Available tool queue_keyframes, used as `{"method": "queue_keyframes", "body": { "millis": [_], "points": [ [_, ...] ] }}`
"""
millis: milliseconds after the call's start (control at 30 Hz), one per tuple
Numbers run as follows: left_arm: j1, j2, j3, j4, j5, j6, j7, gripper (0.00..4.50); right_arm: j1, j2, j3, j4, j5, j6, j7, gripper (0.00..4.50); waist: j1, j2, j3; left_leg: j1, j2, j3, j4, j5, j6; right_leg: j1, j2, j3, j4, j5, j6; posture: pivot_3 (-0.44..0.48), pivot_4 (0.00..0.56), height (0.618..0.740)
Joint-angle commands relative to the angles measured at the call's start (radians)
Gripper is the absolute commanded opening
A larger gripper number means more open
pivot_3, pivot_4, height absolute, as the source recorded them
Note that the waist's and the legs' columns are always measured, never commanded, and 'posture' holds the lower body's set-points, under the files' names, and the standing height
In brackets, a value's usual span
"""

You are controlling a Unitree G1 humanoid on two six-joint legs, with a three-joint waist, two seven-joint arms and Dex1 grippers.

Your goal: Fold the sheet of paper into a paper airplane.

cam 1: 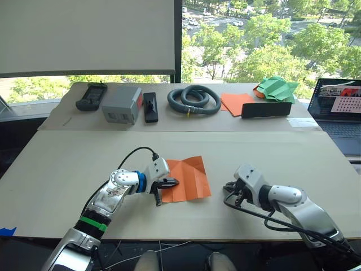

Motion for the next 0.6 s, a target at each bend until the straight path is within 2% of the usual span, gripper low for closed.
{"method": "queue_keyframes", "body": {
  "millis": [33,233,433,533,600],
  "points": [
    [0.038,0.017,-0.029,0.027,0.048,0.029,-0.004,0.0,-0.032,0.035,0.047,0.015,-0.03,-0.025,0.005,0.02,-0.002,-0.001,-0.001,0.0,0.0,0.0,0.0,0.0,0.0,0.0,0.0,0.0,0.0,0.0,0.0,0.0,0.15,0.704],
    [0.044,0.022,-0.026,0.013,0.049,0.038,-0.004,0.0,-0.094,0.174,0.093,0.103,-0.04,-0.054,-0.006,0.02,-0.011,-0.004,-0.004,0.004,0.0,0.0,0.0,-0.001,-0.001,0.003,0.0,0.0,0.0,0.0,0.0,0.0,0.15,0.704],
    [0.045,0.03,-0.019,0.006,0.049,0.043,0.0,0.0,-0.183,0.361,-0.024,0.116,0.077,-0.068,-0.02,0.02,-0.013,-0.001,-0.003,0.005,0.001,0.0,-0.001,-0.001,0.0,0.004,0.001,0.0,0.001,-0.001,-0.001,0.0,0.15,0.704],
    [0.05,0.034,-0.017,-0.003,0.047,0.048,0.0,0.0,-0.207,0.397,-0.037,0.092,0.114,-0.058,-0.009,0.02,-0.01,-0.001,-0.003,0.002,0.001,0.0,0.0,0.001,0.002,0.005,0.001,0.0,0.001,-0.001,-0.001,0.0,0.15,0.704],
    [0.057,0.04,-0.011,-0.017,0.045,0.056,0.004,0.0,-0.219,0.417,0.004,0.081,0.111,-0.042,-0.003,0.02,-0.007,-0.001,-0.003,0.002,0.001,0.0,-0.001,0.001,0.003,0.002,0.001,-0.001,0.001,-0.001,-0.001,0.0,0.15,0.704]
  ]
}}
